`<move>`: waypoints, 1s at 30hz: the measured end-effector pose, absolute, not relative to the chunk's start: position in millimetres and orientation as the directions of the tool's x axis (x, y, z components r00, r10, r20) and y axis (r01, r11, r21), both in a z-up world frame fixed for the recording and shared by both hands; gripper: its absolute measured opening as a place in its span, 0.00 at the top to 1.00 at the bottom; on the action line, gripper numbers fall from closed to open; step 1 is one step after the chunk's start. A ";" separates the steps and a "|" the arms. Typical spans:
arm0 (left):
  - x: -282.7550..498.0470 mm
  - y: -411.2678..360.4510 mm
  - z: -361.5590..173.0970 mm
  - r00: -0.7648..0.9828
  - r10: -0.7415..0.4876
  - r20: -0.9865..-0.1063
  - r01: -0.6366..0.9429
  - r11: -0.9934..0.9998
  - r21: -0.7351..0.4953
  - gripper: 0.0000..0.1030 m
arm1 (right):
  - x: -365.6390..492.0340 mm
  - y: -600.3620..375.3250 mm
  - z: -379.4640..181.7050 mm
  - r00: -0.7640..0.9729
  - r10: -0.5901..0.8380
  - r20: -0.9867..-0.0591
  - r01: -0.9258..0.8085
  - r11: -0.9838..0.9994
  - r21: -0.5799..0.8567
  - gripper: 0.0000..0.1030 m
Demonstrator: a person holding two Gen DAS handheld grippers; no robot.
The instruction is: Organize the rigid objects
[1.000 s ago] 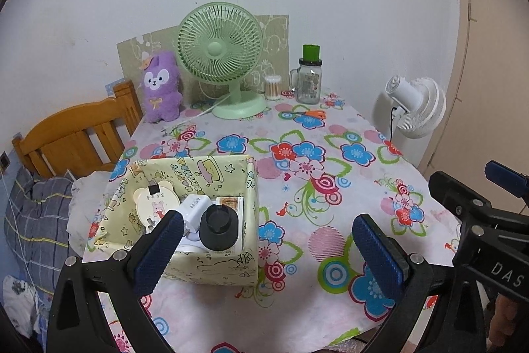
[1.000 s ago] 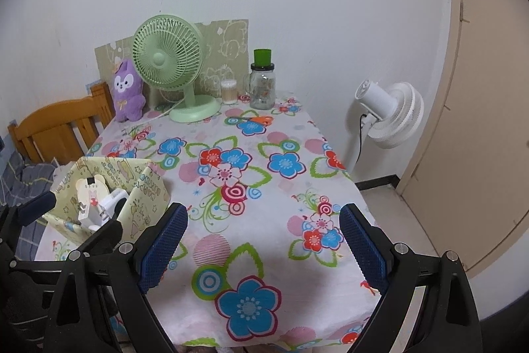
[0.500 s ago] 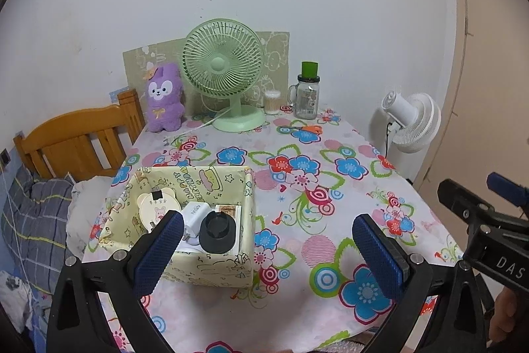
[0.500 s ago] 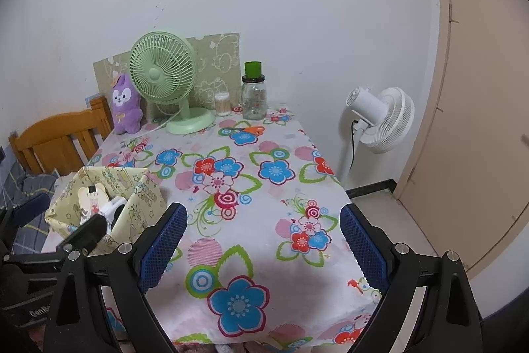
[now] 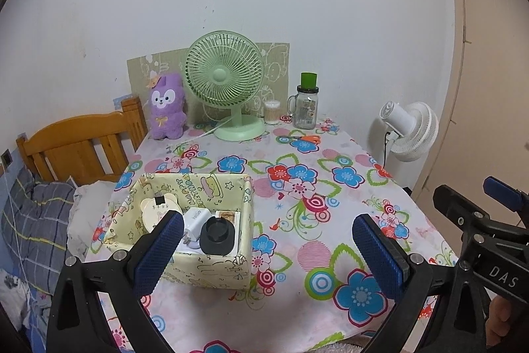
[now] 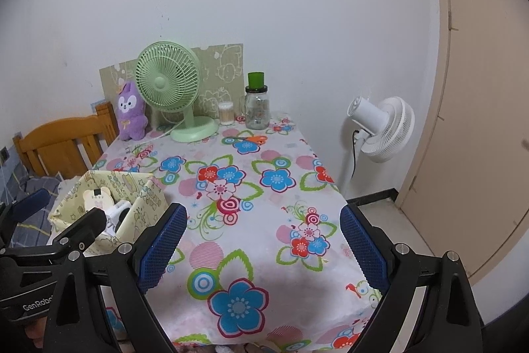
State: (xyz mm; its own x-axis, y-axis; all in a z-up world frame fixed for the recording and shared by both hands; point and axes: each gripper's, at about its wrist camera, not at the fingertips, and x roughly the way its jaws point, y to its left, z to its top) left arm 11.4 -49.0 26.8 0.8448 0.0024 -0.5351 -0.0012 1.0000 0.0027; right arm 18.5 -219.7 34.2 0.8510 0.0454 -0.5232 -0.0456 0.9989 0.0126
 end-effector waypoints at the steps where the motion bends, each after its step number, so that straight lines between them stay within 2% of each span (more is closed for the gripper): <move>1: 11.4 -49.3 26.7 0.845 0.001 -0.534 0.000 1.000 0.002 0.00 | 17.7 -219.7 34.7 0.852 0.048 -0.522 -0.047 0.999 0.016 0.07; 30: 13.3 -53.6 32.9 0.856 -0.001 -0.517 0.007 1.000 0.010 0.00 | 20.8 -216.8 34.8 0.867 0.050 -0.497 -0.046 0.999 0.020 0.07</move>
State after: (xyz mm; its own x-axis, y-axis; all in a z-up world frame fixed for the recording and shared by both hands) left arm 13.3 -53.6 32.9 0.8561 -0.0012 -0.5168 0.0073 0.9999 0.0098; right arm 20.8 -216.8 34.8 0.8665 0.0496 -0.4967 -0.0458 0.9988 0.0198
